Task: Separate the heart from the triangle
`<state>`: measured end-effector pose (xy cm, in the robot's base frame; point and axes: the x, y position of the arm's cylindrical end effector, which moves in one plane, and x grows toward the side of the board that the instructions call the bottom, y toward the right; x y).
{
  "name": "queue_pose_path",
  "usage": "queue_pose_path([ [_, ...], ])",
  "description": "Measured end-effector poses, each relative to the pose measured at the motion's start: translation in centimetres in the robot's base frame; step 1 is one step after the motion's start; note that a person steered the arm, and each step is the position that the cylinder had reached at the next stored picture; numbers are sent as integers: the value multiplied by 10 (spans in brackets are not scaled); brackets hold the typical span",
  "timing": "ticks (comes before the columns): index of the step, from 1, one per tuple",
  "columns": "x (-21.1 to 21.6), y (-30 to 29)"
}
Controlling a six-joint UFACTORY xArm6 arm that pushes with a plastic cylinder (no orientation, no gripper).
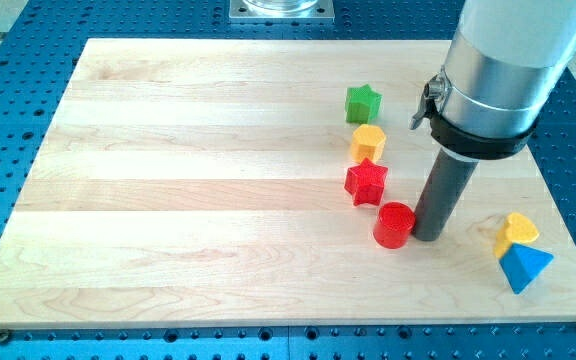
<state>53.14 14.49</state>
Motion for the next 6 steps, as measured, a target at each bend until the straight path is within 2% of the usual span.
queue_pose_path([
  [1, 0, -11],
  [2, -16, 16],
  [3, -43, 95],
  [4, -33, 126],
  [5, -1, 126],
  [6, 22, 87],
])
